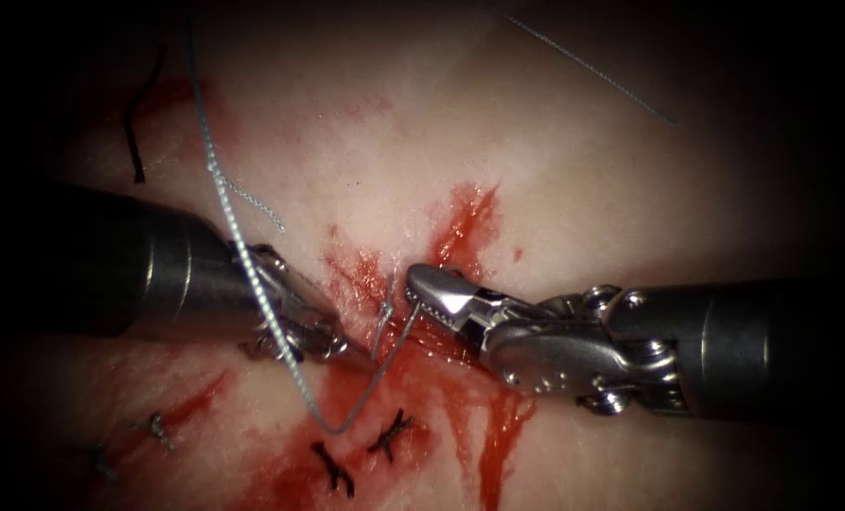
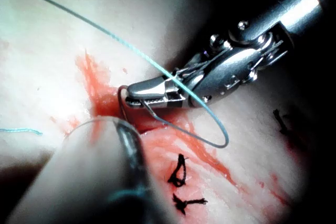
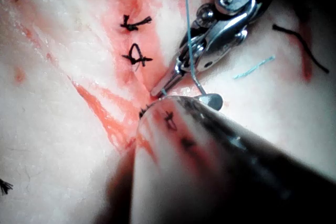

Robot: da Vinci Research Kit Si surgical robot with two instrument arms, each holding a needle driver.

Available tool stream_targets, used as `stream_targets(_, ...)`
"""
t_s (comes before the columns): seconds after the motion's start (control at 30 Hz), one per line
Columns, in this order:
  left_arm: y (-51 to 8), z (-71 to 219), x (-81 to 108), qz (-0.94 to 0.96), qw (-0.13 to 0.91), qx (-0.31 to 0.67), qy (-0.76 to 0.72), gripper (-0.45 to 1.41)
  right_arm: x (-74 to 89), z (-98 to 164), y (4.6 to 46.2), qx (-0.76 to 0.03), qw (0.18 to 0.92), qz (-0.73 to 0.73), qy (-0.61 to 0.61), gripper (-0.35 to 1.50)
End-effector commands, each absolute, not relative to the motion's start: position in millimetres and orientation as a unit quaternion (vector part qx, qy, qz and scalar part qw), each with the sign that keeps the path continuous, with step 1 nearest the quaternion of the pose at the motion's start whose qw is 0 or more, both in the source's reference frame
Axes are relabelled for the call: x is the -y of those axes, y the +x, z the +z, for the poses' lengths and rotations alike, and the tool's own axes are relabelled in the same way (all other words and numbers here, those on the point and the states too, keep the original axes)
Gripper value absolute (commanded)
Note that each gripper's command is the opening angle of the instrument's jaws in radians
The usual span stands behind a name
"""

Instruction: Wound Closure

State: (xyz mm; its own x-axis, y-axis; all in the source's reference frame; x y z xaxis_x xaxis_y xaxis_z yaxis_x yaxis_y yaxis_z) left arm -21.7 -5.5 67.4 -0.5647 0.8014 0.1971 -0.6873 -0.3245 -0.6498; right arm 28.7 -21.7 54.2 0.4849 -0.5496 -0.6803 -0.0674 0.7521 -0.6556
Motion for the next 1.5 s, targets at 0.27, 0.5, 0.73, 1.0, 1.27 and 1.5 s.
stream_targets(0.27, -22.2, 68.0, 5.9, 0.810, 0.459, 0.355, -0.080, -0.45, 20.4, 55.8, 28.1, -0.505, 0.813, -0.057, -0.286, -0.35)
stream_targets(0.5, -22.2, 68.0, 6.0, 0.810, 0.459, 0.355, -0.080, -0.45, 20.2, 55.7, 28.0, -0.508, 0.815, -0.018, -0.280, -0.35)
stream_targets(0.73, -22.2, 68.1, 6.2, 0.812, 0.456, 0.354, -0.082, -0.45, 18.6, 54.7, 27.3, -0.514, 0.811, 0.015, -0.279, -0.35)
stream_targets(1.0, -22.2, 68.2, 6.3, 0.812, 0.457, 0.353, -0.082, -0.45, 19.7, 53.1, 28.5, -0.519, 0.789, -0.089, -0.316, -0.35)
stream_targets(1.27, -22.2, 68.2, 6.3, 0.812, 0.457, 0.354, -0.082, -0.45, 20.8, 52.6, 29.3, -0.536, 0.780, -0.107, -0.307, -0.35)
stream_targets(1.5, -22.2, 68.2, 6.3, 0.812, 0.457, 0.353, -0.082, -0.45, 21.6, 53.1, 29.7, -0.538, 0.776, -0.118, -0.306, -0.35)
